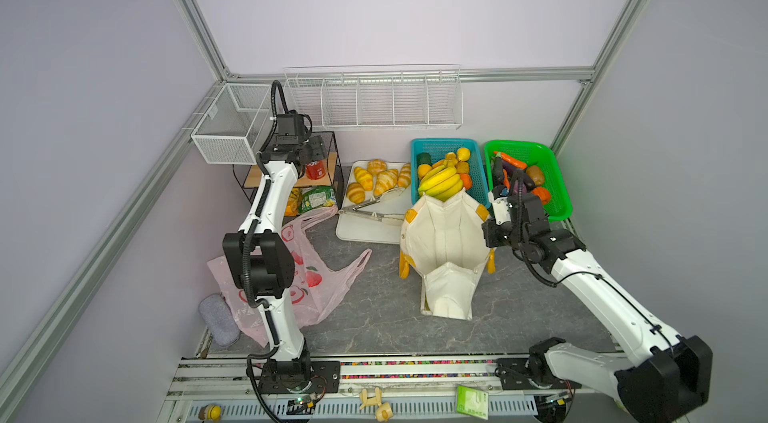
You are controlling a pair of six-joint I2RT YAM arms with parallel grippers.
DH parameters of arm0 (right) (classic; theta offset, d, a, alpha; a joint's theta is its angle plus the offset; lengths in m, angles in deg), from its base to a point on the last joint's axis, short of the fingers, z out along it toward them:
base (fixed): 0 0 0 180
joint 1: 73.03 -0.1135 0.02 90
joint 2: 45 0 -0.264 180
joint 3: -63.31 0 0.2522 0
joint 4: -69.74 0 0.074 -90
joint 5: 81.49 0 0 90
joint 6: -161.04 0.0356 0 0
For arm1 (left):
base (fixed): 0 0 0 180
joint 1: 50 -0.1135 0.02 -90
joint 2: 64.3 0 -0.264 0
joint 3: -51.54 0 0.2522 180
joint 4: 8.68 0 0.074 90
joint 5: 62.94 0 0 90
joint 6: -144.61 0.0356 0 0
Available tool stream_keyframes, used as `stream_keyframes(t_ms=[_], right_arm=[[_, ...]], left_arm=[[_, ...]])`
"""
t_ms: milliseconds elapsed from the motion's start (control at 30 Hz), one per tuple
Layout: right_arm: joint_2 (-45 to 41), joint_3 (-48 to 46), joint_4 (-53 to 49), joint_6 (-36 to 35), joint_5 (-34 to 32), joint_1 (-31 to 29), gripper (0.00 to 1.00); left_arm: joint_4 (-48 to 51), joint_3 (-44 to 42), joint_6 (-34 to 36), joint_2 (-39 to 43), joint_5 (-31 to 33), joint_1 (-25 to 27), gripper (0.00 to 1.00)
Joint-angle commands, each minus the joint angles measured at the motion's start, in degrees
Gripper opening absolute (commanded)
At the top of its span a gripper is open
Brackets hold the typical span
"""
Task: Place the mixed food into the grocery bags and tie them
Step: 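Grasp the red Coca-Cola can with the left gripper while the right holds the tote, then carry the red can with the left gripper and lower it into the tote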
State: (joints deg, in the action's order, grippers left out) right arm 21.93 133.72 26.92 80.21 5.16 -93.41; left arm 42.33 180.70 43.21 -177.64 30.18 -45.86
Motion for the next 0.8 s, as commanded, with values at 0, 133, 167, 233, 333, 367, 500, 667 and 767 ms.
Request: stream_keyframes(t_ms=[0, 133, 167, 233, 333, 367, 500, 667, 767], right_arm=[[-0.71, -0.92, 2.1, -0.78, 0.41, 0.27, 0.18], [-0.67, -1.01, 2.08, -0.77, 0.37, 0.32, 0.18], [-0.58, -1.01, 2.08, -0.8, 0.37, 0.28, 0.18], [-0.49, -1.01, 2.08, -0.82, 0.41, 0.27, 0.18], [-0.15, -1.01, 2.19, -0.87, 0.52, 0.24, 0.18], [-0.06, -0.96, 2.17, -0.88, 0.54, 0.3, 0.18], [0.01, -0.86, 2.16, -0.66, 0.47, 0.32, 0.19], [-0.47, -1.08, 2.52, -0.27, -0.05, 0.27, 0.19], [-0.56, -1.14, 2.56, -0.22, -0.25, 0.27, 0.19]], left_arm=[[3.85, 4.04, 1.54, -2.75, 0.17, -0.19, 0.76], [4.32, 5.21, 1.75, -3.84, 0.18, -0.19, 0.7], [4.15, 5.23, 1.75, -3.8, 0.2, -0.14, 0.67], [4.06, 5.1, 1.82, -3.51, 0.35, -0.19, 0.62], [3.67, 4.62, 1.91, -2.45, 1.04, -0.11, 0.54], [3.38, 4.19, 1.95, -1.87, 1.18, -0.09, 0.51], [1.59, 1.92, 1.74, 1.99, 2.3, 0.57, 0.45], [-2.71, -5.82, 3.26, 11.5, 10.57, 4.25, 0.4], [-6.38, -13.21, 4.16, 19.4, 17.2, 7.81, 0.37]])
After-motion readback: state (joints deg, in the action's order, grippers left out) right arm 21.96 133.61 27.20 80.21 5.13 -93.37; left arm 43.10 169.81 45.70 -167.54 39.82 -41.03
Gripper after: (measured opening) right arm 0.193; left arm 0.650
